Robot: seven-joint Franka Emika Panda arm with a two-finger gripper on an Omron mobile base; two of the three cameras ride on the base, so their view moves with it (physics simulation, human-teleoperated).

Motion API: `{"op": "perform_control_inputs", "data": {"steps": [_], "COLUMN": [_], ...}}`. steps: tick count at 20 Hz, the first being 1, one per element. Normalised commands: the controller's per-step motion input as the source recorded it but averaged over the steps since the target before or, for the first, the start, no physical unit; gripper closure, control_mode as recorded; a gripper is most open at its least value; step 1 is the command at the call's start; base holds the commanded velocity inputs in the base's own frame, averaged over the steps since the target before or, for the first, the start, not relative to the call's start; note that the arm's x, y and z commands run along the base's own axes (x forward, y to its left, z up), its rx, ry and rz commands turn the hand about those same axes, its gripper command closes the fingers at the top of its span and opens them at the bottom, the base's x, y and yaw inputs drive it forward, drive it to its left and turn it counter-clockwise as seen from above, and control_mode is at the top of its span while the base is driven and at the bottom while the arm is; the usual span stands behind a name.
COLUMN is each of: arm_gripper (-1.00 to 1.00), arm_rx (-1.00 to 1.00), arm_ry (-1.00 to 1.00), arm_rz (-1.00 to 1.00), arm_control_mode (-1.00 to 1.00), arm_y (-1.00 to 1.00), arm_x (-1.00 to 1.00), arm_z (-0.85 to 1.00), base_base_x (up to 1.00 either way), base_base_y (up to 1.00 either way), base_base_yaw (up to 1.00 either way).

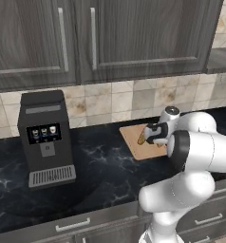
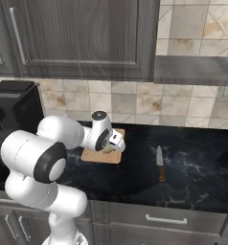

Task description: Retrieve the sausage and cheese from the fridge and place them on the cutting board on the counter.

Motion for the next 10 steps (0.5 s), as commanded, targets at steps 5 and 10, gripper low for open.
{"op": "perform_control_inputs", "data": {"steps": [5,10], "arm_gripper": [-1.00,-1.00], "arm_rx": [0.00,0.00], "arm_ry": [0.04,0.02], "arm_rz": [0.00,0.00], "arm_control_mode": [-1.00,-1.00], "arm_y": [-0.02,0.00], "arm_x": [0.04,0.06], "arm_z": [-0.16,-0.09], "base_base_x": [0.00,0.00], "base_base_y": [0.00,0.00], "base_base_yaw": [0.00,0.00]}}
